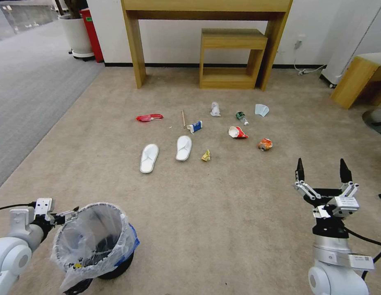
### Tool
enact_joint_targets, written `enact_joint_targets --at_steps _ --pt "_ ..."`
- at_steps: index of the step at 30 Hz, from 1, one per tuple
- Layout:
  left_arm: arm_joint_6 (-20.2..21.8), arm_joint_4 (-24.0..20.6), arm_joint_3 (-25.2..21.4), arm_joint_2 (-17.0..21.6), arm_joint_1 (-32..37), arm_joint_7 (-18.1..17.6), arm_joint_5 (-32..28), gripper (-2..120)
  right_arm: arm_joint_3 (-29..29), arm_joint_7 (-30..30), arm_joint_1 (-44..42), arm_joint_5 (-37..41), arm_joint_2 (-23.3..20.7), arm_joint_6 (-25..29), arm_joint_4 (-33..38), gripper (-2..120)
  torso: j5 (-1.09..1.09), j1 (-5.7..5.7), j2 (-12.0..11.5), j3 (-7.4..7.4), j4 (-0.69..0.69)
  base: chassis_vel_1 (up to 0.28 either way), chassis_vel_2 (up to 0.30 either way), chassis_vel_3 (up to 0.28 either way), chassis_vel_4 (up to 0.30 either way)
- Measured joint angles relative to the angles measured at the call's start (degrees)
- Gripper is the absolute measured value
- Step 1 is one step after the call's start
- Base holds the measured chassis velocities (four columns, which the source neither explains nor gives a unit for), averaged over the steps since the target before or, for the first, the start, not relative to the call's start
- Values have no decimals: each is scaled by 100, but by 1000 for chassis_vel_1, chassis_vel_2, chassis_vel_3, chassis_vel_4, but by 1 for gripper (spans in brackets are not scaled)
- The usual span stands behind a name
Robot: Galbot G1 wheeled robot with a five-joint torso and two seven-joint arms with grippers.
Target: Pick up the trash bin and place the garbage on the floor into it.
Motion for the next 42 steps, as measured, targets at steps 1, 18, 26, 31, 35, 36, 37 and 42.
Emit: enact_joint_targets --at_steps 1,18,26,31,35,36,37,42 --pt "0 -58 -14 13 44 -7 -7 100 -3 -1 -4 -4 4 4 0 100 0 0 0 0 0 0 0 0 0" --pt "242 381 362 228 353 -10 745 100 -9 -7 -82 -23 38 88 20 100 -1 0 0 0 0 0 0 0 0" --pt "388 376 374 210 419 -187 213 96 -29 -8 -67 -27 34 94 21 100 0 -1 0 0 0 0 0 0 0" --pt "509 365 454 159 370 -327 -87 77 -55 -12 -51 -43 40 87 21 100 1 0 0 0 0 0 0 0 0" --pt "543 425 495 156 295 -375 -142 64 -48 -13 -71 -44 28 87 21 100 1 0 0 0 0 0 0 0 0" --pt "549 437 503 156 283 -382 -149 59 -42 -13 -79 -43 21 88 21 100 1 -1 0 0 0 0 0 0 0" --pt "557 437 509 152 276 -392 -168 54 -34 -13 -88 -42 15 91 21 100 1 -1 0 0 0 0 0 0 0" --pt "601 389 522 125 278 -479 -264 36 -35 -13 -89 -42 17 101 8 100 1 -1 0 0 0 0 0 0 0"
